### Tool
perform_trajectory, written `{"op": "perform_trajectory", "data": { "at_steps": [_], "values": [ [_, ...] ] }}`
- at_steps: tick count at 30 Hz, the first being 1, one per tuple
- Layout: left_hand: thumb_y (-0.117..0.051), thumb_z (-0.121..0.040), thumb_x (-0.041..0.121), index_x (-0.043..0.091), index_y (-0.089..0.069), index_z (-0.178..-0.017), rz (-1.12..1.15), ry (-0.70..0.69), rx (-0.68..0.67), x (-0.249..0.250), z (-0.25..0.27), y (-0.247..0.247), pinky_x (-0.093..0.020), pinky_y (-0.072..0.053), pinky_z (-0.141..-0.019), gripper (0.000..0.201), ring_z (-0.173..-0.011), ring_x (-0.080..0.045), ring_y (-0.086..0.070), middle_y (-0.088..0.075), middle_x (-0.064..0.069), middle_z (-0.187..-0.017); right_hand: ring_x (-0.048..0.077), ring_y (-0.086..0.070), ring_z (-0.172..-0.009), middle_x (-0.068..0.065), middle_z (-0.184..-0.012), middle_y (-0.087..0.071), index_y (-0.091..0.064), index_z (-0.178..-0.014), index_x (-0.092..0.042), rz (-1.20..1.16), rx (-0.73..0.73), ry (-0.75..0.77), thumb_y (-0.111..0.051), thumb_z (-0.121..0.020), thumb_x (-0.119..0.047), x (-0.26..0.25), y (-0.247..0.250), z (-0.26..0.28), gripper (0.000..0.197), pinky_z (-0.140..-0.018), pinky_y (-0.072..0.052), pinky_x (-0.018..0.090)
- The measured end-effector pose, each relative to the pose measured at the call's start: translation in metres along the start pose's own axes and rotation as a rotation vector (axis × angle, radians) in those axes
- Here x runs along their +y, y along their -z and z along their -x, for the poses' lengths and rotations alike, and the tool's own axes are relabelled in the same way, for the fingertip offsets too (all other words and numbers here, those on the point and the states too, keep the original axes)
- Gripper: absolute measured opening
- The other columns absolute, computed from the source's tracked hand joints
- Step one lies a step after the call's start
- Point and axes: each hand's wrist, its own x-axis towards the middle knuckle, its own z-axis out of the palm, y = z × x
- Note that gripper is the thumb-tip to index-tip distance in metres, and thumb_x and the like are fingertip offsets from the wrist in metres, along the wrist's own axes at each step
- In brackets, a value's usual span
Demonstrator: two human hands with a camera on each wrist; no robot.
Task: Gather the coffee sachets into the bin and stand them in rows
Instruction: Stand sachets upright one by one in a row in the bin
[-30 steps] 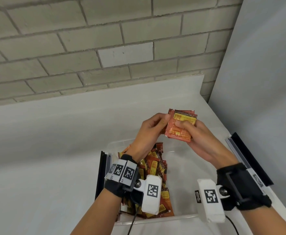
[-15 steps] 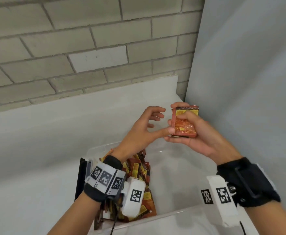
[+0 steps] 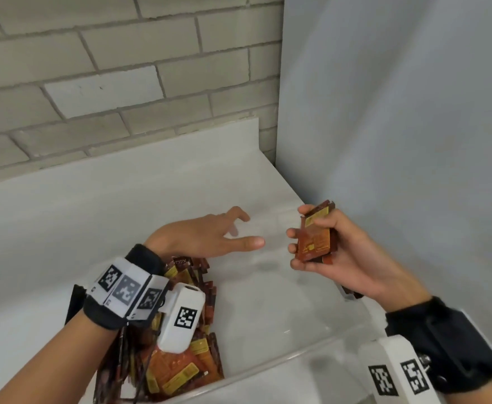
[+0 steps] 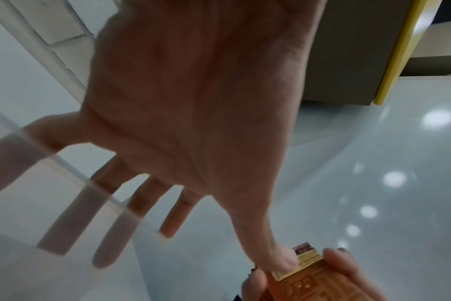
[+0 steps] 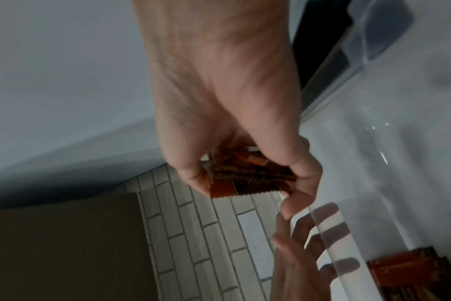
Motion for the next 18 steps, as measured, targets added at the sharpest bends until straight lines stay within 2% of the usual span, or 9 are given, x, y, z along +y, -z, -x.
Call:
{"op": "perform_trajectory", "data": {
  "at_steps": [2,4,7,9,11,12,14,18],
  "values": [
    [-0.044,-0.063,0.081,0.037,-0.026,-0.141,-0.009,-0.009,-0.045,0.006,0.003,-0.001,-0.029,-0.039,-0.101,0.091,-0.116,-0.009,-0.05,-0.046,0.01,-0.137,0.026,-0.064,-0.078,0.014,-0.093,-0.065,-0.058,-0.107,-0.019,0.073,-0.01,0.024,-0.074,-0.075,-0.02,0.003,0.001,0.003,0.035,-0.065,-0.058,0.039],
    [-0.057,-0.063,0.074,0.035,-0.021,-0.145,0.002,-0.052,-0.022,0.015,0.006,-0.003,-0.021,-0.032,-0.1,0.097,-0.122,-0.003,-0.038,-0.035,0.011,-0.146,0.027,-0.065,-0.083,0.017,-0.096,-0.065,-0.058,-0.113,-0.016,0.099,-0.034,0.028,-0.066,-0.074,-0.022,0.006,0.003,0.005,0.04,-0.07,-0.058,0.043],
    [-0.08,-0.066,0.051,0.038,-0.013,-0.148,0.113,-0.275,0.133,0.034,0.006,-0.012,-0.007,-0.022,-0.098,0.107,-0.129,0.008,-0.023,-0.02,0.019,-0.152,0.03,-0.067,-0.09,0.018,-0.099,-0.066,-0.055,-0.12,-0.021,0.149,-0.073,0.031,-0.066,-0.077,-0.024,0.011,0.005,0.006,0.045,-0.078,-0.057,0.048],
    [-0.088,-0.063,0.038,0.038,-0.016,-0.147,0.167,-0.463,0.204,0.046,0.003,-0.021,-0.002,-0.021,-0.102,0.11,-0.134,0.009,-0.023,-0.025,0.018,-0.151,0.032,-0.068,-0.099,0.018,-0.108,-0.067,-0.049,-0.127,-0.024,0.204,-0.08,0.031,-0.067,-0.077,-0.027,0.014,0.006,0.004,0.053,-0.085,-0.055,0.052],
    [-0.09,-0.062,0.031,0.033,-0.021,-0.147,0.157,-0.596,0.228,0.054,-0.003,-0.032,-0.008,-0.026,-0.107,0.11,-0.135,0.004,-0.031,-0.035,0.011,-0.148,0.033,-0.066,-0.106,0.019,-0.118,-0.065,-0.044,-0.131,-0.022,0.269,-0.1,0.029,-0.069,-0.079,-0.03,0.017,0.006,0.003,0.059,-0.088,-0.054,0.051],
    [-0.09,-0.064,0.028,0.029,-0.024,-0.148,0.153,-0.642,0.233,0.057,-0.006,-0.037,-0.012,-0.03,-0.107,0.107,-0.133,0.0,-0.036,-0.04,0.007,-0.145,0.031,-0.066,-0.107,0.018,-0.119,-0.065,-0.044,-0.131,-0.02,0.302,-0.113,0.032,-0.068,-0.08,-0.031,0.018,0.006,0.003,0.057,-0.086,-0.056,0.047],
    [-0.088,-0.067,0.023,0.022,-0.035,-0.145,0.147,-0.714,0.269,0.059,-0.012,-0.044,-0.017,-0.038,-0.103,0.094,-0.127,-0.005,-0.045,-0.048,0.003,-0.136,0.027,-0.068,-0.104,0.012,-0.112,-0.068,-0.049,-0.123,-0.016,0.336,-0.127,0.054,-0.063,-0.081,-0.029,0.02,0.005,0.004,0.046,-0.08,-0.058,0.038],
    [-0.087,-0.07,0.02,0.011,-0.055,-0.128,0.16,-0.788,0.341,0.057,-0.017,-0.051,-0.026,-0.046,-0.097,0.067,-0.119,-0.014,-0.05,-0.049,-0.002,-0.126,0.02,-0.068,-0.103,0.001,-0.099,-0.073,-0.061,-0.107,-0.017,0.298,-0.146,0.08,-0.062,-0.078,-0.023,0.021,0.005,0.005,0.029,-0.082,-0.058,0.034]
  ]
}}
